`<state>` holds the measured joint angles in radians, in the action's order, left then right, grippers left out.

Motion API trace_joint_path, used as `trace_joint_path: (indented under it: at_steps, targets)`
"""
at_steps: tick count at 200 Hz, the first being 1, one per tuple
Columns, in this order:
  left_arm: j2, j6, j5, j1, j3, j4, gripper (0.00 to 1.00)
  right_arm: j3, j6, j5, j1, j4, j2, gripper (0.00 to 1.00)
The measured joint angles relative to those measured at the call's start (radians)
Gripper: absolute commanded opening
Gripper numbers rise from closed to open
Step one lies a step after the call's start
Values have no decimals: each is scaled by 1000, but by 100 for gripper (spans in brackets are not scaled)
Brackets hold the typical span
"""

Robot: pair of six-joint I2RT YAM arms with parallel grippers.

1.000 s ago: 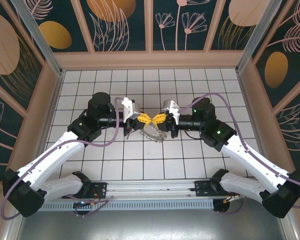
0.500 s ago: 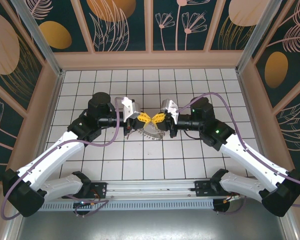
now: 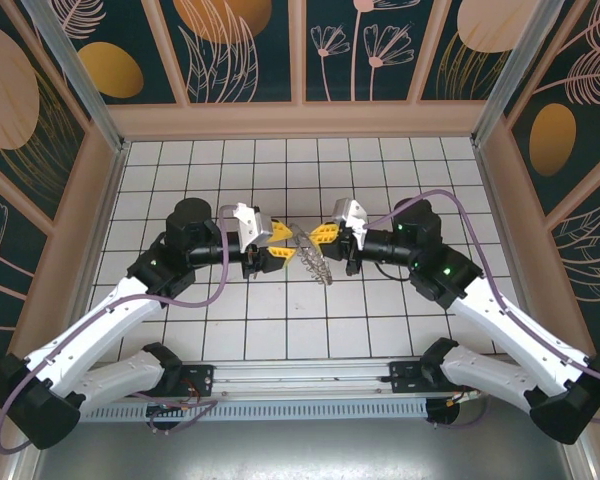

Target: Put the keys on the keyring

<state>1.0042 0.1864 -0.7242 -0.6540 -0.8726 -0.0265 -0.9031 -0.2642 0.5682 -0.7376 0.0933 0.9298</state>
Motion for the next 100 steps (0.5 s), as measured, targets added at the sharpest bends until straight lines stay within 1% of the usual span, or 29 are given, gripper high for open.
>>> trace_joint_path:
  at_steps: [44,68,100]
  targets:
    - [-2,-5,-5,0,0,15,40,29,0,8,-2,-8,-8,0]
    - [6,-6,-28,0,-6,18,40,35,0,12,-13,-10,-9,0]
    - [33,-8,-59,0,-14,25,36,35,0,26,-27,-26,-13,0]
